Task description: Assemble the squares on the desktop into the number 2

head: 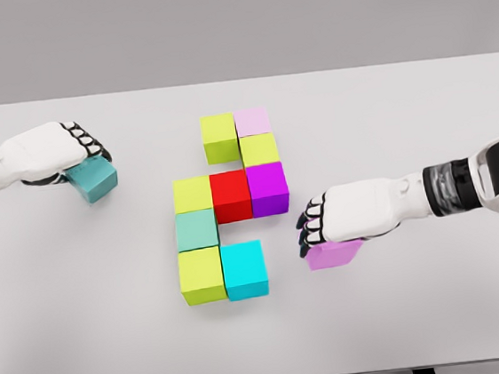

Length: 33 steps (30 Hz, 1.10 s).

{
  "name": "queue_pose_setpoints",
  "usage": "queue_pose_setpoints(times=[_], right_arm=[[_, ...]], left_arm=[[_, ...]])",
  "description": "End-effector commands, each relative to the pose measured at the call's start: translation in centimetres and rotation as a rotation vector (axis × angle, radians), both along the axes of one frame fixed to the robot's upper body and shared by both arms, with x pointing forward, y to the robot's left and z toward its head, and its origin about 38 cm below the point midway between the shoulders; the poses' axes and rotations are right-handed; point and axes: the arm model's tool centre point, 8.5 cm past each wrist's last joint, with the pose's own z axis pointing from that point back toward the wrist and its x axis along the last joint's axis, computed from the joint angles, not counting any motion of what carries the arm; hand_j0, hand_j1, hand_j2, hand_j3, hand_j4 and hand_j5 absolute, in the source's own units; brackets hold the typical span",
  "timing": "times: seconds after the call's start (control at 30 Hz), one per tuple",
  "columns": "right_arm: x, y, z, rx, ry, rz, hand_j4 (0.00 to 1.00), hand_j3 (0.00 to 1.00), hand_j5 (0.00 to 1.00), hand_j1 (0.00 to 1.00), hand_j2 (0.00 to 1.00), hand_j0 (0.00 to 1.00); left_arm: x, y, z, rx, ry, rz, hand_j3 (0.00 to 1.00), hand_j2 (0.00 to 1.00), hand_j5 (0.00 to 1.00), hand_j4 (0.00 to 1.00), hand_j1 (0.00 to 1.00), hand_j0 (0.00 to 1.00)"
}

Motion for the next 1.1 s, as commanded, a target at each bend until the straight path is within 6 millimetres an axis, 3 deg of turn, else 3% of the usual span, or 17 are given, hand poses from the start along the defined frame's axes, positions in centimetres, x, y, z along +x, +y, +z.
queue_pose_setpoints(times=[0.0,0.27,0.3,0.4,0.47,0.53,0.63,0.77,0.93,1.07], right_arm=[[0.0,0.0,0.1,0.004,0.002,-0.004,0.84,0.84,0.84,0.84,0.84,0.84],[0.1,-0.2,0.2,0.003,-0.002,-0.008,0.93,0.93,0.93,0.93,0.93,0.93],[0.2,-0.4,0.4,0.006,-0.006,-0.012,0.98,0.98,0.98,0.98,0.98,0.98],[0.3,-1.1,0.7,0.001,-0.012,-0.028,0.98,0.98,0.98,0.98,0.98,0.98],[0.7,-1.8,1.7,0.007,-0.033,-0.049,0.99,0.99,0.99,0.99,0.99,0.99],[0.8,-2.5,2.5,0.033,-0.024,-0.07,0.99,0.99,0.99,0.99,0.99,0.99],[1.1,-3.0,3.7,0.077,-0.016,-0.092,0.99,0.99,0.99,0.99,0.99,0.99],[1.1,-7.3,5.9,0.052,-0.034,-0.188,0.99,0.99,0.99,0.99,0.99,0.99],[0.2,-11.4,5.7,-0.068,-0.015,-0.258,0.99,0.99,0.99,0.99,0.99,0.99],[-0.7,-11.4,3.6,-0.146,0.052,-0.226,0.99,0.99,0.99,0.99,0.99,0.99]], left_arm=[[0.6,-0.3,-0.9,-0.018,0.022,0.018,0.72,0.72,0.72,0.72,0.72,0.72],[3.9,-1.5,0.7,-0.066,-0.004,0.059,0.73,0.73,0.73,0.73,0.73,0.73],[4.4,-1.6,1.0,-0.073,-0.008,0.065,0.73,0.73,0.73,0.73,0.73,0.73],[4.9,-1.4,1.1,-0.084,-0.006,0.082,0.79,0.79,0.79,0.79,0.79,0.79],[4.8,-0.7,1.5,-0.092,-0.012,0.094,0.86,0.86,0.86,0.86,0.86,0.86],[4.6,0.3,2.0,-0.095,-0.02,0.11,1.0,1.0,1.0,1.0,1.0,1.0],[3.4,4.1,2.9,-0.101,-0.008,0.169,1.0,1.0,1.0,1.0,1.0,1.0],[1.4,7.4,3.1,-0.037,0.004,0.204,0.98,0.98,0.98,0.98,0.98,0.98],[0.8,6.7,2.2,-0.004,0.03,0.172,0.94,0.94,0.94,0.94,0.94,0.94],[0.1,6.3,1.4,0.033,0.058,0.141,0.94,0.94,0.94,0.94,0.94,0.94]])
